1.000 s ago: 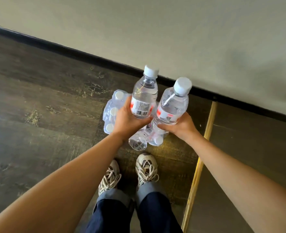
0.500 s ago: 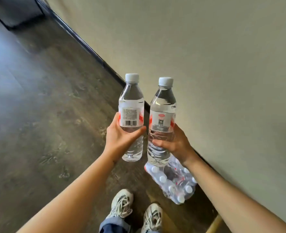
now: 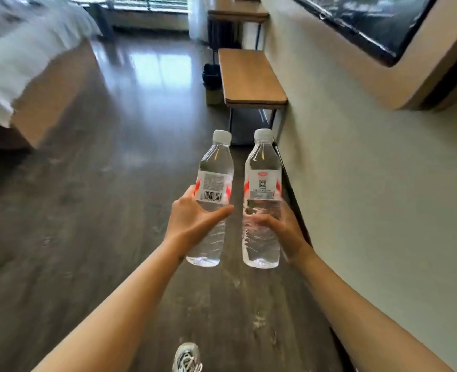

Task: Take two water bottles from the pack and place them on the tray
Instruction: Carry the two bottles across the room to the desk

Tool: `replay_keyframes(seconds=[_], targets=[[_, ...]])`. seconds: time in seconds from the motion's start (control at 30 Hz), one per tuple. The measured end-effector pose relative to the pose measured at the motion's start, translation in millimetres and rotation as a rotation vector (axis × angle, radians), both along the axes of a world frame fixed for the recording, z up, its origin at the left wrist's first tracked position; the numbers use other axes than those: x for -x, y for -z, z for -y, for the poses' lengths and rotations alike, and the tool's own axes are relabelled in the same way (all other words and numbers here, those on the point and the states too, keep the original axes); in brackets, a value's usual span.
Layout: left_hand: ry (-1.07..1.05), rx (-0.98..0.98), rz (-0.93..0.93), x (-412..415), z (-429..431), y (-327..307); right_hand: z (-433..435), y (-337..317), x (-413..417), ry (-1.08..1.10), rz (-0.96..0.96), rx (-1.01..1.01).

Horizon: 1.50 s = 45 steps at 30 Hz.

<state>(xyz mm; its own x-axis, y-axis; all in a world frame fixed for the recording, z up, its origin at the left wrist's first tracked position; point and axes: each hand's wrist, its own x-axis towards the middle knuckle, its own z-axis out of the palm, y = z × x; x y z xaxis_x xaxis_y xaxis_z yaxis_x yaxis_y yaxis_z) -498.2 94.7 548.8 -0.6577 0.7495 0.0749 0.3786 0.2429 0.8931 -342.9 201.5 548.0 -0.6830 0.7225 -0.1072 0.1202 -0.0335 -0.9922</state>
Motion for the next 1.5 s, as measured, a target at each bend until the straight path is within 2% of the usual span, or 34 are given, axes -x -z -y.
replay_keyframes(seconds=[0.13,0.37,0.5,0.7,0.97,1.17,1.27,1.5], targets=[[-0.114,0.016,0.005,114.5,-14.3,-38.8,-32.3,-31.4,119.7,-0.057,-0.009,0.022],[-0.173,-0.005,-0.059,284.3,-87.9,-106.1,-121.5,-78.4,293.3,-0.108,-0.091,0.05],[-0.233,-0.043,-0.063,373.6,-158.3,-119.6,-195.2,-90.7,387.3,-0.136,-0.15,0.063],[-0.286,-0.082,-0.08,518.5,-298.9,-123.7,-340.9,-93.6,549.0,-0.225,-0.195,-0.05],[-0.324,-0.059,-0.066,722.2,-459.6,-161.2,-511.8,-133.7,762.3,-0.289,-0.209,-0.024],[-0.289,-0.079,-0.111,890.1,-580.6,-151.7,-627.1,-120.8,922.4,-0.258,-0.189,-0.062],[-0.204,-0.078,-0.121,982.0,-652.0,-148.6,-687.5,-115.4,1006.1,-0.228,-0.189,-0.105],[-0.055,-0.09,-0.088,1168.2,-817.1,-182.0,-828.7,-157.4,1174.6,-0.137,-0.189,-0.107]])
